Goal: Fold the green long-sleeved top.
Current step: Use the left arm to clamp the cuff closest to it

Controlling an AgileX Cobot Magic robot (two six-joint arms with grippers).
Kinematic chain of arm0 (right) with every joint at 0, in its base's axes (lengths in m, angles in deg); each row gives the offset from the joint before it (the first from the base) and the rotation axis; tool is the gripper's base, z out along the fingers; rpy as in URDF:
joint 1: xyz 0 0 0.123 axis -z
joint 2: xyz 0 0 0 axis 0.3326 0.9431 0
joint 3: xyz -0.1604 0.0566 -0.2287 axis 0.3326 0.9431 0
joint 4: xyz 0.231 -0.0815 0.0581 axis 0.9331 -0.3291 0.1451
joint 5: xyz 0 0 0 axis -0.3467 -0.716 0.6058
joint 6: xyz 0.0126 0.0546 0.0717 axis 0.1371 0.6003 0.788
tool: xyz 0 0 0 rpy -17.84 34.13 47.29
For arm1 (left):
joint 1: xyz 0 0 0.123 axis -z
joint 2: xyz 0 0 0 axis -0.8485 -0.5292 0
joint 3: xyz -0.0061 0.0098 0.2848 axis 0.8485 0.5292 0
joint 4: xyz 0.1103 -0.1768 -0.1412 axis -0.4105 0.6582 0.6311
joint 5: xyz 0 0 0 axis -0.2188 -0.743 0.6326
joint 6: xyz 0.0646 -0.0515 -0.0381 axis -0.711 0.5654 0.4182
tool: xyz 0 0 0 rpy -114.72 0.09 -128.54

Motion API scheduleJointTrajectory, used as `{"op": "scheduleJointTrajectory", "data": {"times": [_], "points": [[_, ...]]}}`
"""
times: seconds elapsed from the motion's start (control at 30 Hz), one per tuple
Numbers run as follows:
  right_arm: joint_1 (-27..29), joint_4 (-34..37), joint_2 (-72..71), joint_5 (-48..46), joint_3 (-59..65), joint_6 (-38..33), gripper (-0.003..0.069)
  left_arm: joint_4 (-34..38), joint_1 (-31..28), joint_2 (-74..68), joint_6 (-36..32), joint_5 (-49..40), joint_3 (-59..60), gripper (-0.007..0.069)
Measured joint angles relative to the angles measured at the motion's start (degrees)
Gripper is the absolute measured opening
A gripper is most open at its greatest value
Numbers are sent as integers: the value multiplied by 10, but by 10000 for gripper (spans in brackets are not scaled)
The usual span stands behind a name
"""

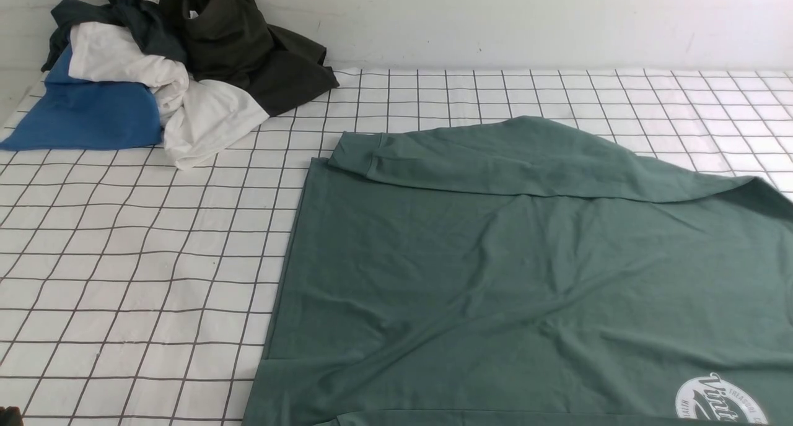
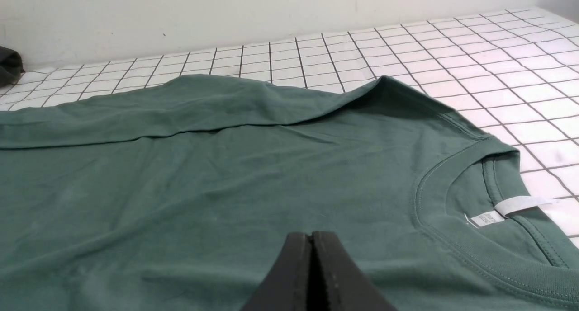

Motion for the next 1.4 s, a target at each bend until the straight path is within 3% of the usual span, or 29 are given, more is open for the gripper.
{"op": "scheduleJointTrajectory", "data": {"times": [0.63,0.83,0.87,0.9,0.97,1.07,1.27,1.37,1.4], "points": [[0,35,0,-3,-1,4,-14,21,0,0,6,7,0,-7],[0,115,0,-4,-1,47,-14,226,0,0,127,43,0,-7],[0,175,0,-4,-1,78,-14,309,0,0,170,49,0,-7],[0,192,0,-4,-1,87,-14,327,0,0,175,50,0,-7],[0,293,0,-7,1,132,-14,411,0,0,206,50,0,-7],[0,373,0,-8,0,150,-14,447,0,0,210,49,0,-7],[0,400,0,3,0,151,-14,464,0,0,209,49,0,-7],[0,396,0,17,1,145,-14,471,0,0,164,31,-9,-7],[0,393,0,17,1,135,-14,471,0,0,121,21,-23,-7]]}}
